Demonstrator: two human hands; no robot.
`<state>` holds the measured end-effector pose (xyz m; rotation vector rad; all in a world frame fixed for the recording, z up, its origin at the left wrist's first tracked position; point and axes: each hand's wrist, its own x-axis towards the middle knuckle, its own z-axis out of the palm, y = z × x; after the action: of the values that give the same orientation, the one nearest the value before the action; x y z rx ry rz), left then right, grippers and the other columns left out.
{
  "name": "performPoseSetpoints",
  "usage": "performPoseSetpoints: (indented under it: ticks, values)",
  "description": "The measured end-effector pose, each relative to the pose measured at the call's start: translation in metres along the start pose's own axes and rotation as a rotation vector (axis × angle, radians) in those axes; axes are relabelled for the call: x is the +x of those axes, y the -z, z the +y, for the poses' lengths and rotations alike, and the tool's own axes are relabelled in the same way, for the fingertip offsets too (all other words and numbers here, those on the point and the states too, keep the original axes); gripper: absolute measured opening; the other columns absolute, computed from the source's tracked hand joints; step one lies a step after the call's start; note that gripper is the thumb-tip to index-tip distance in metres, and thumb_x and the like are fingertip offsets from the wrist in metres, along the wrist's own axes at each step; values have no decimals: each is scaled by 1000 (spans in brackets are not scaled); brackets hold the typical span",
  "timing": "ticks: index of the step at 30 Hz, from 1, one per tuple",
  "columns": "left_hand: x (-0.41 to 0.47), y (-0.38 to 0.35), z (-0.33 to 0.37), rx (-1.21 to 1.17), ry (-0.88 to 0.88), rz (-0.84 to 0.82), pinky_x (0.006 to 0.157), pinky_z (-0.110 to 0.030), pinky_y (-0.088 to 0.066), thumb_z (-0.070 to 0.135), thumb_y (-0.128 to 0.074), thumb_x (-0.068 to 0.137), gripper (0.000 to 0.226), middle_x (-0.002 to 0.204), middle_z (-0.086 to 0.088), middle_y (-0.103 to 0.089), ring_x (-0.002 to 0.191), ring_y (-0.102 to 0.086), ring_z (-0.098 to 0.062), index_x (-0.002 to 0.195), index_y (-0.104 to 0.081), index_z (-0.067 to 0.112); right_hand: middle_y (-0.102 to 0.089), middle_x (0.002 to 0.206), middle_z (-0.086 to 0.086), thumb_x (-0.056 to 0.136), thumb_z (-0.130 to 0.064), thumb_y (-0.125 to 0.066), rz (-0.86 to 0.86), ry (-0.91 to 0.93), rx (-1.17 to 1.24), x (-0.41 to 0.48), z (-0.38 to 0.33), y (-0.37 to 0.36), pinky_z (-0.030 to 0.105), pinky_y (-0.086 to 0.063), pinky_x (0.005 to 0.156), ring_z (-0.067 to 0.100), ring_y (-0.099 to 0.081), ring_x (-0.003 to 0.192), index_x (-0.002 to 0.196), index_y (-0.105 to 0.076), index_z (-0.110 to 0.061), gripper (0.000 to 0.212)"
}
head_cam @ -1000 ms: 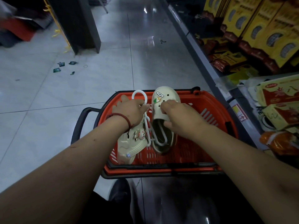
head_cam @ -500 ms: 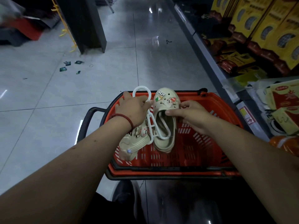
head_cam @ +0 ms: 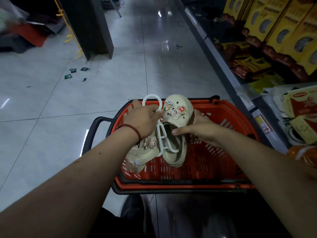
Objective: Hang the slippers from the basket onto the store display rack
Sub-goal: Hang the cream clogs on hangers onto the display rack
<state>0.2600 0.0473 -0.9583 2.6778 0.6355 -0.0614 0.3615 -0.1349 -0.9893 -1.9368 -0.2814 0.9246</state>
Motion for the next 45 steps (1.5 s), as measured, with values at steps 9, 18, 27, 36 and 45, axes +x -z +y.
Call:
performPoseSetpoints:
  ticks: [9,18,27,36,45]
  values:
    - [4,-3,-4,-78,-34,-21,92,-45,-47,72,-30,92,37,100,-7,-46,98,-51,-35,82,-59,50,-67,120,1,42,-33,-94,6,72,-35,1,1,18,40,-58,84,21,-67,104,140,-38,-35,114]
    - [15,5,-16,-300,93,-4,92,-47,-51,75,-36,86,39,103,-25,-62,87,-58,-38,57,-55,55,-61,122,3,50,-13,-85,-40,275,-271,-9,-5,30,44,-61,76,23,-70,98,142,-22,-52,117]
    - [17,17,-28,-377,174,68,90,-50,-50,68,-46,88,49,92,-25,-53,101,-58,-50,48,-55,42,-60,103,2,67,3,-81,-79,305,-456,-20,1,29,17,-46,53,2,-62,61,155,-4,-37,123]
    - [3,14,0,-156,9,41,101,-42,-41,67,-45,93,32,108,-3,-34,115,-46,-34,97,-70,46,-48,117,-8,81,-18,-72,277,545,-545,-36,-16,7,20,-44,74,9,-55,96,134,-50,-37,61]
    - [-7,13,10,-187,-194,26,103,-44,-40,62,-55,91,19,118,5,-43,117,-44,-22,82,-64,48,-63,70,0,91,-27,-63,186,541,-778,-48,-39,-30,37,-52,67,20,-60,73,78,-72,-15,19]
